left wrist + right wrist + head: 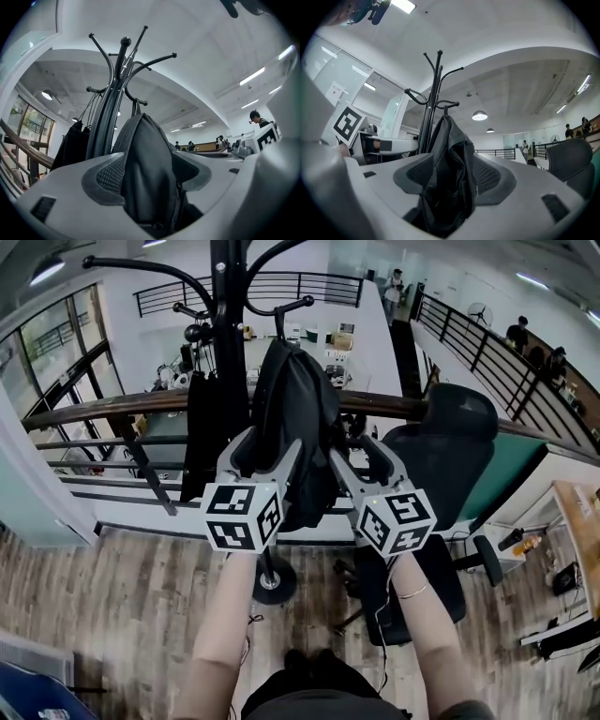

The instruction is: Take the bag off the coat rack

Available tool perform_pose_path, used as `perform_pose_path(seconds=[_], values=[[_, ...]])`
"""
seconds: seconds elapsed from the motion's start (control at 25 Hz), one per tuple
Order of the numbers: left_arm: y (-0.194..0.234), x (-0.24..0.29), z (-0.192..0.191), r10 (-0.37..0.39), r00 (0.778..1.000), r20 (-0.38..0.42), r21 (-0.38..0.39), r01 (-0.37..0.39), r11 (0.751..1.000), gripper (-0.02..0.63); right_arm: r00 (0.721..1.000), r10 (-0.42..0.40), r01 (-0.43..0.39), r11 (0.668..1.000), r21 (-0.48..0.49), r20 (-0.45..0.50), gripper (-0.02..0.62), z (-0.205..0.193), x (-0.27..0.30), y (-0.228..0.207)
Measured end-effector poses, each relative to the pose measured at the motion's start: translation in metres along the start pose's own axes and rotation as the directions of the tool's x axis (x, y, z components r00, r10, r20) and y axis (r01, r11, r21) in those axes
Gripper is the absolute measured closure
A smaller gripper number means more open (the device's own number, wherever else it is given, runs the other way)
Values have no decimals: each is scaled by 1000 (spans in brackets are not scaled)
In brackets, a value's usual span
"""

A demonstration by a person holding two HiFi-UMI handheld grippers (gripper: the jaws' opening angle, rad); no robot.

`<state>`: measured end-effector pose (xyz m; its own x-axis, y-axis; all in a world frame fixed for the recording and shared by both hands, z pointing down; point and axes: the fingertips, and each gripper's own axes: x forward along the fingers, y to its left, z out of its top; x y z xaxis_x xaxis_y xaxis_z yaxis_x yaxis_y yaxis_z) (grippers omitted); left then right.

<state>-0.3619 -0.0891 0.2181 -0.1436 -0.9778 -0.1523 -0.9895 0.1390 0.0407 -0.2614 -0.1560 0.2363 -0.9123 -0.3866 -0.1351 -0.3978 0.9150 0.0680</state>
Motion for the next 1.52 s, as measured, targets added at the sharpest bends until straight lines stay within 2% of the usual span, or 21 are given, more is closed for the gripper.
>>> perform_pose_path(seconds=[0.16, 0.56, 0.92, 1.16, 1.28, 1.4, 1.52], values=[[0, 16, 8, -3, 1000, -4, 2, 3, 1000, 296, 999, 9, -10, 999, -39, -38, 325, -6, 18, -8], [-8, 41, 19, 13, 1000, -8, 18, -13, 1000, 272, 994, 58, -60, 998, -12, -94, 316, -38, 39, -20], [-20, 68, 14, 76, 995, -69, 93, -69, 993, 270, 986, 127, -130, 991, -25, -106, 316, -44, 58, -14], [-16, 72, 9, 126, 990, -71, 131, -116, 985, 272, 985, 144, -150, 987, -53, -99, 387, -48, 72, -17], [-12, 71, 6, 143, 988, -61, 111, -136, 984, 272, 987, 134, -139, 989, -50, -93, 485, -50, 78, -24], [-11, 69, 2, 160, 986, -50, 94, -155, 983, 272, 983, 170, -167, 985, 46, -72, 525, -54, 80, -30], [-12, 69, 1, 170, 985, -40, 95, -165, 982, 272, 975, 221, -212, 965, 152, -39, 540, -55, 80, -34]])
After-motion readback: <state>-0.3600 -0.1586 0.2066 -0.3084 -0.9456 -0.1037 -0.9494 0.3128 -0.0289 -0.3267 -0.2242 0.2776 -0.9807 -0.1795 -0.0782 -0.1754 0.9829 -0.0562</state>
